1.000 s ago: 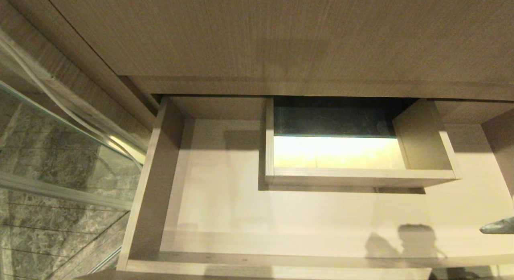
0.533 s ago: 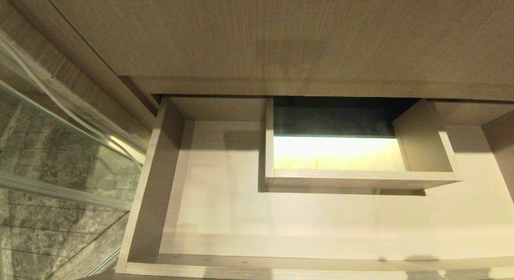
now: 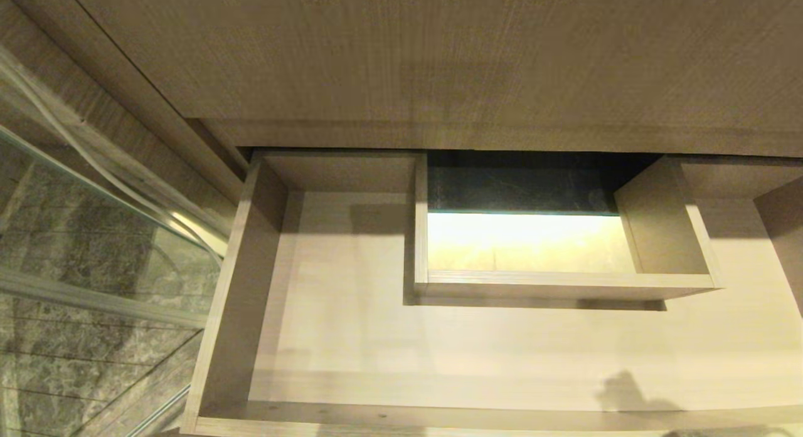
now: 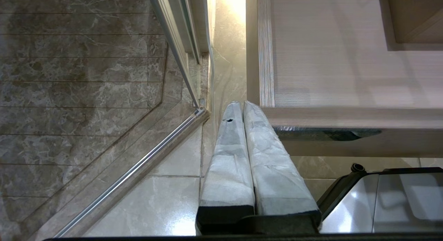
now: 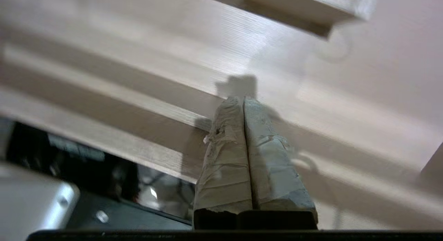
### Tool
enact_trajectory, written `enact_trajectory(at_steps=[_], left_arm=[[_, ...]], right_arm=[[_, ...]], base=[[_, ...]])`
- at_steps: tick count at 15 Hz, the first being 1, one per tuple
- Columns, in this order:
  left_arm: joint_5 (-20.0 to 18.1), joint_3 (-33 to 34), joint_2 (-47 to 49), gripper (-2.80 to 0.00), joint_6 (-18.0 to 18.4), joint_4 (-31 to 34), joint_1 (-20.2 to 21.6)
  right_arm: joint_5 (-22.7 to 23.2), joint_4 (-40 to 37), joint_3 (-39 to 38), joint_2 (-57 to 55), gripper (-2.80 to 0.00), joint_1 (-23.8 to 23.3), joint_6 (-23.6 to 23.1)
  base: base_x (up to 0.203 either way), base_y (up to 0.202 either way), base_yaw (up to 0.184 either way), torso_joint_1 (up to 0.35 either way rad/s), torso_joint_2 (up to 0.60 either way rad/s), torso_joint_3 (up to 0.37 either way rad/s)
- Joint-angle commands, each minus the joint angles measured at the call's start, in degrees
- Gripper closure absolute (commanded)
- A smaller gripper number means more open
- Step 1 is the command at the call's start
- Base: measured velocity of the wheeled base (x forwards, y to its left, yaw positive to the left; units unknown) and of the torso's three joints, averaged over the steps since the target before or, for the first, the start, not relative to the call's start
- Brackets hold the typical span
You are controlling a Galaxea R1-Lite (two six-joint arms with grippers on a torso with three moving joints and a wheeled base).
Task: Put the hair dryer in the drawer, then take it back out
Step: Pick up the hairdryer
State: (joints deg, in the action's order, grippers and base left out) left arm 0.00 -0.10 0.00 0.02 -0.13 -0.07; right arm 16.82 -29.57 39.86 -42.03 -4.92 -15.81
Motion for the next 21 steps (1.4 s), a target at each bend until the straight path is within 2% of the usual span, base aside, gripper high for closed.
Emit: enact_trajectory(at_steps=[1, 3, 5, 7, 10, 14, 17, 19, 21], left_arm=[[0.0, 0.0, 0.0, 0.0, 0.0, 0.0, 0.0], [0.0, 0.0, 0.1, 0.0, 0.0, 0.0, 0.0], [0.0, 0.0, 0.1, 0.0, 0.0, 0.0, 0.0], [0.0, 0.0, 0.1, 0.0, 0.0, 0.0, 0.0], [0.0, 0.0, 0.0, 0.0, 0.0, 0.0, 0.0], [0.0, 0.0, 0.0, 0.0, 0.0, 0.0, 0.0], [0.0, 0.0, 0.0, 0.0, 0.0, 0.0, 0.0], [0.0, 0.0, 0.1, 0.0, 0.0, 0.0, 0.0], [0.0, 0.0, 0.1, 0.0, 0.0, 0.0, 0.0]], right_arm=[[-2.8, 1.3, -5.1, 6.4, 0.0, -0.5, 4.8], [-5.3, 1.6, -10.1, 15.8, 0.0, -0.3, 6.5], [-11.3, 4.0, -18.4, 23.0, 0.0, 1.0, 8.9], [-15.6, 12.5, -27.0, 24.8, 0.0, 1.3, 12.4], [-17.7, 26.5, -36.8, 26.1, 0.0, 1.2, 14.3], [-18.0, 27.0, -37.2, 26.9, 0.0, 1.4, 14.9], [-17.0, 24.0, -36.9, 38.3, 0.0, 3.5, 14.8], [-16.9, 21.4, -36.5, 42.2, 0.0, 4.6, 17.1], [-18.0, 22.1, -36.8, 42.0, 0.0, 4.8, 18.4]], base=[[0.0, 0.0, 0.0, 0.0, 0.0, 0.0], [0.0, 0.0, 0.0, 0.0, 0.0, 0.0], [0.0, 0.0, 0.0, 0.0, 0.0, 0.0], [0.0, 0.0, 0.0, 0.0, 0.0, 0.0], [0.0, 0.0, 0.0, 0.0, 0.0, 0.0], [0.0, 0.0, 0.0, 0.0, 0.0, 0.0], [0.0, 0.0, 0.0, 0.0, 0.0, 0.0], [0.0, 0.0, 0.0, 0.0, 0.0, 0.0], [0.0, 0.0, 0.0, 0.0, 0.0, 0.0]])
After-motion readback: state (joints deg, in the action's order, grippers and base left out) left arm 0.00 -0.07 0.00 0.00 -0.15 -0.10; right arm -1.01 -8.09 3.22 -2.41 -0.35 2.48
